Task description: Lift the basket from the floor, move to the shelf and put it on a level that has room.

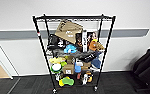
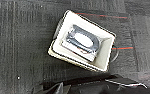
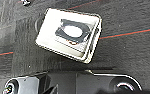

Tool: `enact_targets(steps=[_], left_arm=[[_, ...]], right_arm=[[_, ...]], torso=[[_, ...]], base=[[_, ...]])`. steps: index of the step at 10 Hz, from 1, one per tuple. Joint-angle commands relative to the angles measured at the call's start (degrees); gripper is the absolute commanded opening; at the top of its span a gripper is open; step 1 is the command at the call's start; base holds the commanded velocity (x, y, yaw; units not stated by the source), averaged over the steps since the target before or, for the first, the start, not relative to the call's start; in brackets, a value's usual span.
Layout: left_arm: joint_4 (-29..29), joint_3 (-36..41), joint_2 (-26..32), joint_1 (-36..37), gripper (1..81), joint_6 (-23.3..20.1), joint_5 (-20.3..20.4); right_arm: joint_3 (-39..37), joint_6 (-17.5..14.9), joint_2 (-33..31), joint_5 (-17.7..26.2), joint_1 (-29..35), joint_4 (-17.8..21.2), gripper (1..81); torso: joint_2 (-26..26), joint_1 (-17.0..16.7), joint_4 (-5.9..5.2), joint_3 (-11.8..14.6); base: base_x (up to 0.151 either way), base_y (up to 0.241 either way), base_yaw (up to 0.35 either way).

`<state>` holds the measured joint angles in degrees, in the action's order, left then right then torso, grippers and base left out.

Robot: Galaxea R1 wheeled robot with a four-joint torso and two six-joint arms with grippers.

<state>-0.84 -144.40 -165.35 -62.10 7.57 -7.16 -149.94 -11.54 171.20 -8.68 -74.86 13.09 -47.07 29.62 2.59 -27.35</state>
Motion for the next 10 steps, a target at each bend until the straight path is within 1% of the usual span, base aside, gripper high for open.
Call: enact_targets(steps=[1, 2, 3, 5, 6, 9, 10], left_arm=[[2.3, 0.3, 1.7, 8.3, 81.1, 0.0, -7.9], [2.5, 0.3, 1.7, 8.7, 81.1, 0.0, -8.0], [2.6, 0.3, 1.7, 9.0, 81.1, 0.0, -8.0], [3.0, 0.3, 1.8, 9.8, 81.1, 0.0, -8.3], [3.0, 0.3, 1.8, 10.1, 81.1, 0.0, -9.2], [2.4, 0.0, 1.8, 10.2, 81.1, 0.0, -9.3], [2.4, 0.0, 1.9, 10.4, 81.1, 0.0, -9.3]], right_arm=[[0.7, 0.0, 0.0, 3.0, 3.6, 0.6, 81.1], [0.8, 0.1, 0.0, 3.0, 3.6, 0.6, 81.1], [0.8, 0.8, 0.0, 3.0, 3.6, 0.5, 81.1], [0.5, 1.2, -0.1, 2.9, 3.6, 0.6, 81.1], [0.4, 1.2, -0.4, 3.0, 3.6, 0.6, 81.1], [0.8, 1.2, -1.6, 3.2, 3.4, 0.7, 81.1], [0.8, 1.2, -1.6, 3.2, 3.5, 0.7, 81.1]], torso=[[-5.6, 3.6, 0.0, -5.3], [-7.0, 4.4, 0.0, -6.1], [-8.5, 5.4, 0.0, -7.5], [-12.4, 7.9, 0.0, -11.2], [-14.4, 9.1, 0.0, -13.0], [-20.3, 12.9, 0.0, -18.5], [-22.2, 14.1, 0.0, -14.9]], base=[[0.0, 0.0, 0.0], [0.0, 0.0, 0.0], [0.0, 0.0, 0.0], [0.0, 0.0, 0.0], [0.0, 0.0, 0.0], [0.0, 0.0, 0.0], [0.0, 0.0, 0.0]])
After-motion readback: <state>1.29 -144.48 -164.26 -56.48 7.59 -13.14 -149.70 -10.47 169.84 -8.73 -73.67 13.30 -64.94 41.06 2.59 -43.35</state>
